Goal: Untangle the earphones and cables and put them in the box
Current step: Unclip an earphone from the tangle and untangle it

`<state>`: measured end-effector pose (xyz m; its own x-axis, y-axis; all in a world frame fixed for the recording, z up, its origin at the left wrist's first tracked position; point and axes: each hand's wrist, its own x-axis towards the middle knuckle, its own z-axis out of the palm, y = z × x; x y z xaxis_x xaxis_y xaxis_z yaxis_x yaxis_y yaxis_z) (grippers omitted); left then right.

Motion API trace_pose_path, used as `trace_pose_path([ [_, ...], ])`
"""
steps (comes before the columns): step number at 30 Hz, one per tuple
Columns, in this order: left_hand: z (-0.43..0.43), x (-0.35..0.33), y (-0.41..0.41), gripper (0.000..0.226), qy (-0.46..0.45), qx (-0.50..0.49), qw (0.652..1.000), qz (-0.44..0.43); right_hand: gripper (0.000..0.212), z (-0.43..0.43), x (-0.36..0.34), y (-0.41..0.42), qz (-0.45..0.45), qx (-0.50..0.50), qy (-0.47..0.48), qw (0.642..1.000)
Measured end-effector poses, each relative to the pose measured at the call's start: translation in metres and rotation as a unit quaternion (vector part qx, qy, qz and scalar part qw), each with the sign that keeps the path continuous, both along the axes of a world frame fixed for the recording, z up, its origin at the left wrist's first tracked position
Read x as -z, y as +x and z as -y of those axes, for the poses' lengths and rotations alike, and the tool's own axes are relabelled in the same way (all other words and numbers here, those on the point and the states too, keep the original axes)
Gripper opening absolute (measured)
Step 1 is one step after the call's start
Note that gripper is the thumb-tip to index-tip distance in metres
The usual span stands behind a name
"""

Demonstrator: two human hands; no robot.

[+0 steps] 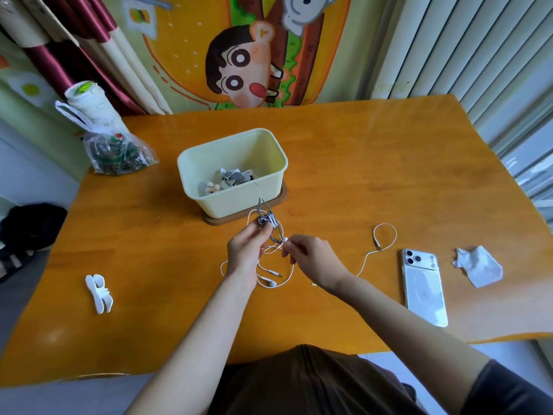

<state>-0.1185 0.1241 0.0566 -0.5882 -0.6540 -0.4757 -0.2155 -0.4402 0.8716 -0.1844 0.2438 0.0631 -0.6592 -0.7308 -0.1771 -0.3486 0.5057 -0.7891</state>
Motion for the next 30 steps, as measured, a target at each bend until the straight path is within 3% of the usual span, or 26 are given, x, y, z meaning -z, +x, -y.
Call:
trace_pose_path([
  [5,0.018,0.011,0.01,0.014,-0.221,0.079,0.97,0.055,0.027,0.015,-0.011,0.012,-0.012,-0.03,0.011,0.999],
  [7,0.032,0.015,0.017,0.018,-0.264,0.126,0.951,0.095,0.027,0.02,-0.017,0.014,-0.018,-0.038,0.025,0.999],
  [18,0.067,0.024,0.054,0.022,-0.193,0.365,0.908,0.074,0.028,0.051,-0.01,0.005,-0.022,0.028,0.095,0.995],
  [30,0.081,0.025,0.099,0.028,-0.098,0.389,0.915,0.048,0.018,0.055,0.012,0.04,0.032,0.081,0.043,0.995],
])
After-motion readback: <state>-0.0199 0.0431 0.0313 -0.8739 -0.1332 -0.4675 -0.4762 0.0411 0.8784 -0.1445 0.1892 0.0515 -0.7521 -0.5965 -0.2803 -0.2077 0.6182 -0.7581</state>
